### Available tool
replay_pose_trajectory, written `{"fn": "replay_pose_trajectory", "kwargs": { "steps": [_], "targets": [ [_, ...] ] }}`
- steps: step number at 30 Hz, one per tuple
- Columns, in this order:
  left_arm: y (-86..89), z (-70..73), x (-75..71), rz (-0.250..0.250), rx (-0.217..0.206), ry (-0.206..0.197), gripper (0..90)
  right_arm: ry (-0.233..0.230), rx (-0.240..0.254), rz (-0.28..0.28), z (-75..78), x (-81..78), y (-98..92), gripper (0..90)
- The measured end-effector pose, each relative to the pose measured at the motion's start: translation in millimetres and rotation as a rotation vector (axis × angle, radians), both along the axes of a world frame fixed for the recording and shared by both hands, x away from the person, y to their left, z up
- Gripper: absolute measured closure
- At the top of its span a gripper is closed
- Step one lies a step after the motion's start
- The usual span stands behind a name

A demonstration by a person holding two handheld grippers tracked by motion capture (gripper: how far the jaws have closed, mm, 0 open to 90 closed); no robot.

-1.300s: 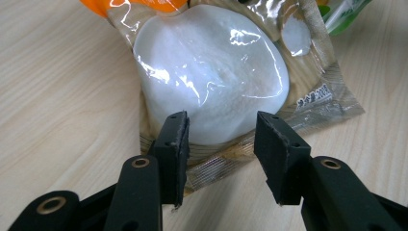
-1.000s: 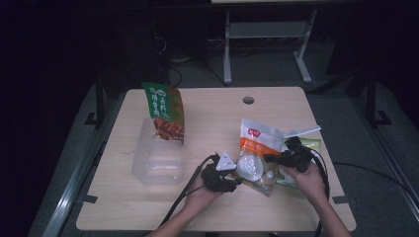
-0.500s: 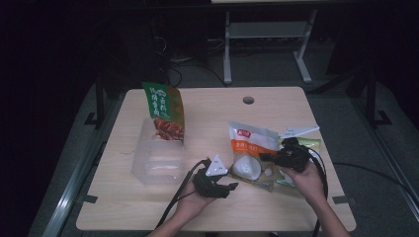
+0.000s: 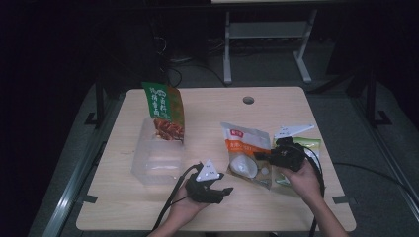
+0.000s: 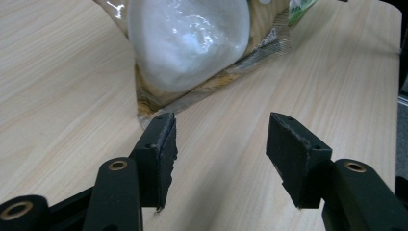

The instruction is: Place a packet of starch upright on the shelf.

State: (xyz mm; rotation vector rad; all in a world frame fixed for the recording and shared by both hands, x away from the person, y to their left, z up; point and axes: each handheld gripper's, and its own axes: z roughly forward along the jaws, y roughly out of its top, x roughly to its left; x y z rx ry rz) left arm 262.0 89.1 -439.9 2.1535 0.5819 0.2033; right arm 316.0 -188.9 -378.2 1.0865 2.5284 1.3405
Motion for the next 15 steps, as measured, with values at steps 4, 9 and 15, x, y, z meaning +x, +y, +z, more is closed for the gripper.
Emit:
{"fn": "replay_pose_trajectory", "kwargs": {
  "steps": [4,9,15],
  "targets": [
    [2.5,2.0,-4.3,-0.009,-0.006,-0.003,42.1,-0.009,0.006,0.012,2.6,0.2,3.7,90.0],
    [6.7,4.4,-9.8,-0.016,-0.016,-0.008,41.3,-0.026,0.005,0.014,5.8,0.1,8.9,90.0],
    [13.1,4.2,-15.2,-0.019,-0.032,-0.005,39.9,-0.058,0.002,0.036,12.6,0.7,16.1,90.0]
  ]
}}
